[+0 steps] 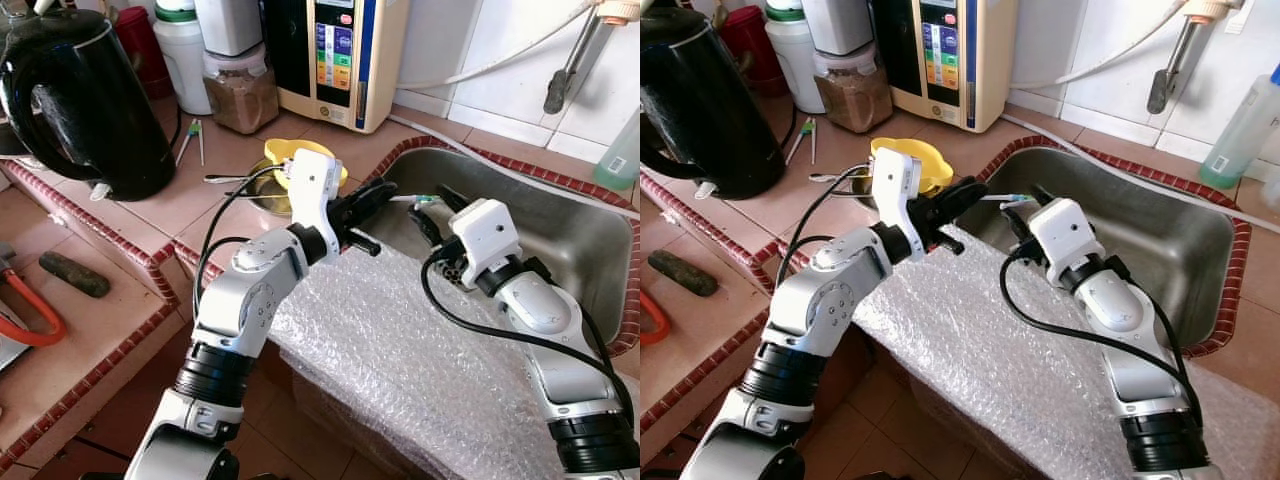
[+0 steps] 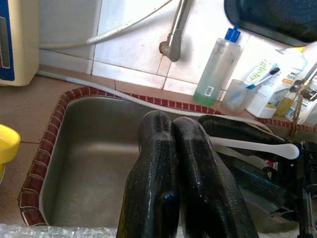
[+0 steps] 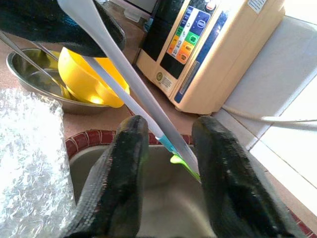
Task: Kitchen organization
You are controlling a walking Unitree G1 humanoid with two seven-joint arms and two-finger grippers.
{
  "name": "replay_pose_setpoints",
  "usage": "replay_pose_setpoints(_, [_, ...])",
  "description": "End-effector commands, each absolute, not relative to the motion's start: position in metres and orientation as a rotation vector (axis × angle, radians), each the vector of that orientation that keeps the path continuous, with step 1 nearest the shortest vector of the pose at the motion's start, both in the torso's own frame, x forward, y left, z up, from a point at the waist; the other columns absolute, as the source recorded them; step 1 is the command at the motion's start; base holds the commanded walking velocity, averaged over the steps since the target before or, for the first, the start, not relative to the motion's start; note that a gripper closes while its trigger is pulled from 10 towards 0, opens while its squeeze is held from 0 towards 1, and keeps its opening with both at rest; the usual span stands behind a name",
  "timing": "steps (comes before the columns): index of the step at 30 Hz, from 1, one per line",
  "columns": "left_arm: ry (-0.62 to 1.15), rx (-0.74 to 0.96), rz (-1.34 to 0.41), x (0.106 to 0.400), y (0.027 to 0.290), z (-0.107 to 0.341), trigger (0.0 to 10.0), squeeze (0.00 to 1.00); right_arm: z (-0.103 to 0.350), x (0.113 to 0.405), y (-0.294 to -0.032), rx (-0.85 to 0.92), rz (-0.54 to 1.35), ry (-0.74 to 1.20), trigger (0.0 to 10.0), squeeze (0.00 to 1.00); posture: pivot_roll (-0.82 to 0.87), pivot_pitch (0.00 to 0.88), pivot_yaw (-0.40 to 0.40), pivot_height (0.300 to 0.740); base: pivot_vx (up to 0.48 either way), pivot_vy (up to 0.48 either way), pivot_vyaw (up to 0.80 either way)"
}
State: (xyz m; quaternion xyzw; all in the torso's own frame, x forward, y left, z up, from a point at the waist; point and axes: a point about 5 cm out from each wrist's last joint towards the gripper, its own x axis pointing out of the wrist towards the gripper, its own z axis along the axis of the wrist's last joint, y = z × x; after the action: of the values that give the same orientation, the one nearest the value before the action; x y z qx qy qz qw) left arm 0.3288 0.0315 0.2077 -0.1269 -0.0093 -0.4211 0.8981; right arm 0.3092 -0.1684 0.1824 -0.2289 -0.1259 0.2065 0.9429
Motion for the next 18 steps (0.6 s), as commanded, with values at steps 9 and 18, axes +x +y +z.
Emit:
replay_pose_setpoints(9, [-0.02,-0.259,-0.878,0.327,0.0274,0.2056,0.0,0.0,0.1852,0.3103,-0.1691,-0.459,0.399,-0.267,0.0,0.0,-0.15,0.084,0.042,0.74,0.0,0.0,0.0])
replay_pose_setpoints(18, [-0.021,-0.266,-0.893,0.3245,0.0236,0.2043,0.0,0.0,0.1852,0.3102,-0.1711,-0.459,0.374,-0.27,0.0,0.0,-0.15,0.085,0.042,0.74,0.0,0.0,0.0])
